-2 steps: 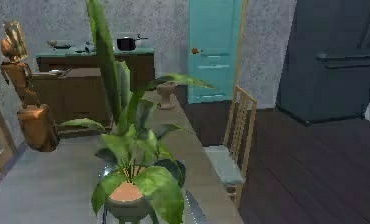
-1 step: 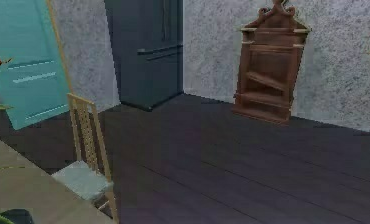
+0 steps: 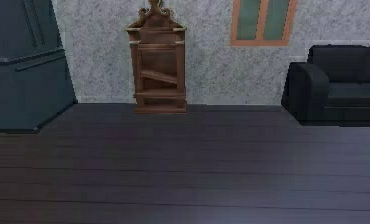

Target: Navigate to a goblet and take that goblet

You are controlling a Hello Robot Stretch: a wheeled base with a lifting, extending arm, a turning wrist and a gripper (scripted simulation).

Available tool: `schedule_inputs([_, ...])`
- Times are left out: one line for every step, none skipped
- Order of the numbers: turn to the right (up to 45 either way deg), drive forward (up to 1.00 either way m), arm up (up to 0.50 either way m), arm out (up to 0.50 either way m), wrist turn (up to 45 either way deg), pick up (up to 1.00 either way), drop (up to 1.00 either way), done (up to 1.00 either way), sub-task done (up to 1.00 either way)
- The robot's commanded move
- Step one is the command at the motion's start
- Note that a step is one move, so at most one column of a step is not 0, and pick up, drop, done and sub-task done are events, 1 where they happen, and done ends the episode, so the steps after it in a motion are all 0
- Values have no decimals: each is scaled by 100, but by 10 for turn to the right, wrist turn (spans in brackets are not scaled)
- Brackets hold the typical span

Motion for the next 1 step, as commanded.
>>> schedule_inputs([0, 45, 0, 0, 0, 0, 0, 0, 0])
